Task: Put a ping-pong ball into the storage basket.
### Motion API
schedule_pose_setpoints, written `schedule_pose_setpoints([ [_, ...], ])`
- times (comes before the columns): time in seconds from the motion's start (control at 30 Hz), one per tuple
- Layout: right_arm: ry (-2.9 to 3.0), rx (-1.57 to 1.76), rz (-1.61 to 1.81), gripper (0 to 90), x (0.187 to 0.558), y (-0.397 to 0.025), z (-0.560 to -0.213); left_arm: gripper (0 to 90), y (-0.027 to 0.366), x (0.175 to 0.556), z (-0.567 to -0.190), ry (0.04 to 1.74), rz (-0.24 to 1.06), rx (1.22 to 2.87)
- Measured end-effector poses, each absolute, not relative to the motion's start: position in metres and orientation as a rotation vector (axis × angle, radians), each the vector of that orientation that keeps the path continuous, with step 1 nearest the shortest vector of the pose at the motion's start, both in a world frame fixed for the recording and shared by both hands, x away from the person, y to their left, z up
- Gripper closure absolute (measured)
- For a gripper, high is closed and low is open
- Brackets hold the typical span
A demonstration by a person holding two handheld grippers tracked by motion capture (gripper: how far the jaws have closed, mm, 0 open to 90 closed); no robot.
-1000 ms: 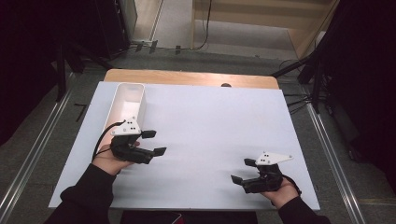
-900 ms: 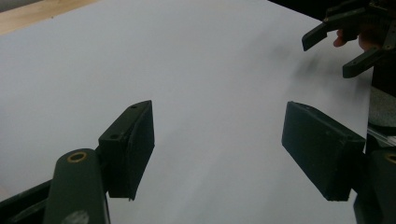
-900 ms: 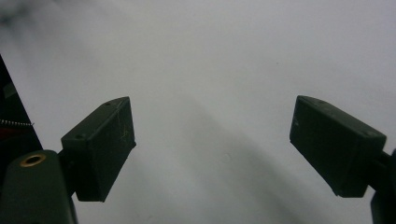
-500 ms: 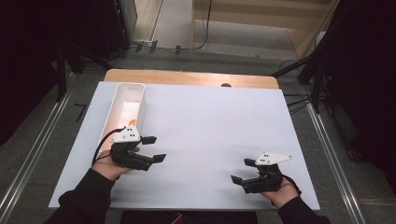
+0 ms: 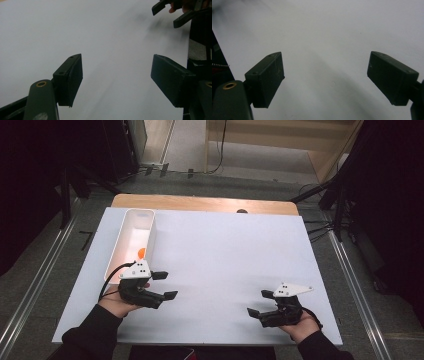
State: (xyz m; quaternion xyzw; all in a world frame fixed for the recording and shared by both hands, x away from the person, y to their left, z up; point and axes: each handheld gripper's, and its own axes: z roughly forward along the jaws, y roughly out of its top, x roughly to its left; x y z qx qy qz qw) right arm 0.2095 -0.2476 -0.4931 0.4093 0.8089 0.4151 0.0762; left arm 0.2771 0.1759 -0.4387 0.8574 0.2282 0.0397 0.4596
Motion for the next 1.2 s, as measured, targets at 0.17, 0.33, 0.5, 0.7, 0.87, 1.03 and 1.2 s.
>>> schedule_pose_setpoints([
  [0.17,2.425,1.23,1.242,12.5,0.209,-0.247,-0.493,26.0,0.176,0.274,-0.442,0.547,0.094,2.113],
  [0.33,2.425,1.23,1.243,12.5,0.209,-0.247,-0.493,26.0,0.175,0.271,-0.447,0.534,0.092,2.126],
  [0.5,2.427,1.232,1.243,12.5,0.21,-0.247,-0.493,26.0,0.174,0.268,-0.452,0.529,0.088,2.126],
  [0.7,2.424,1.23,1.241,12.5,0.209,-0.248,-0.493,26.0,0.175,0.265,-0.458,0.531,0.076,2.143],
  [0.87,2.424,1.229,1.24,12.5,0.209,-0.248,-0.493,26.0,0.178,0.262,-0.462,0.516,0.073,2.155],
  [1.03,2.425,1.23,1.24,12.5,0.209,-0.247,-0.493,26.0,0.18,0.26,-0.468,0.511,0.063,2.18],
  [1.2,2.423,1.229,1.239,12.5,0.21,-0.248,-0.493,26.0,0.181,0.26,-0.471,0.529,0.063,2.185],
])
